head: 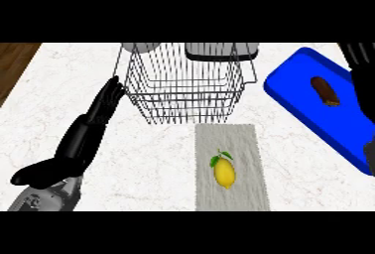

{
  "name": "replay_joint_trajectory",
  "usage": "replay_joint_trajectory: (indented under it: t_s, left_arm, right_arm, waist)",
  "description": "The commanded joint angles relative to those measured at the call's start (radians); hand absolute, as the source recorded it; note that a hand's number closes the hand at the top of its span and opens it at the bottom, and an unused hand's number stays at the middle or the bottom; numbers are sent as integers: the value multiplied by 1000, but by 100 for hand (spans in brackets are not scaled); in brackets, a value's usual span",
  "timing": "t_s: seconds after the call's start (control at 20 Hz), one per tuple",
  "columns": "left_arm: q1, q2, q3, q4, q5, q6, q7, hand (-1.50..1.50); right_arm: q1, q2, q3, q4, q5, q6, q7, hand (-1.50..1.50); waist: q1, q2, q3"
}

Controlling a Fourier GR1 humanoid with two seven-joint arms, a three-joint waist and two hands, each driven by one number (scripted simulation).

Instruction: Pick the lemon from the placemat and place it in the basket

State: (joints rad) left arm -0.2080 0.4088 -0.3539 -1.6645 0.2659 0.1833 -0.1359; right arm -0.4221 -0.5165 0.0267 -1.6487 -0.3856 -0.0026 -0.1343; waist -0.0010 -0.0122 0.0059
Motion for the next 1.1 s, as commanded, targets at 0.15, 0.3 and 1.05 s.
replay_joint_trajectory:
  t_s: [0.15, 0.3, 1.05]
  left_arm:
    - [166, 2, 7, 172, 54, 35, 163, 0]
    - [229, 10, -15, 264, 67, 35, 249, 0]
    - [327, 60, 62, 274, 112, 63, 338, 0]
  right_arm:
    - [-24, 135, 197, 38, -40, 104, 36, 150]
    - [-99, 137, 396, -20, 30, 247, 53, 150]
    - [-250, 125, 713, -73, 758, -6, 505, -150]
  waist:
    - [78, 38, -6]
    - [143, 47, -12]
    - [-28, -16, -10]
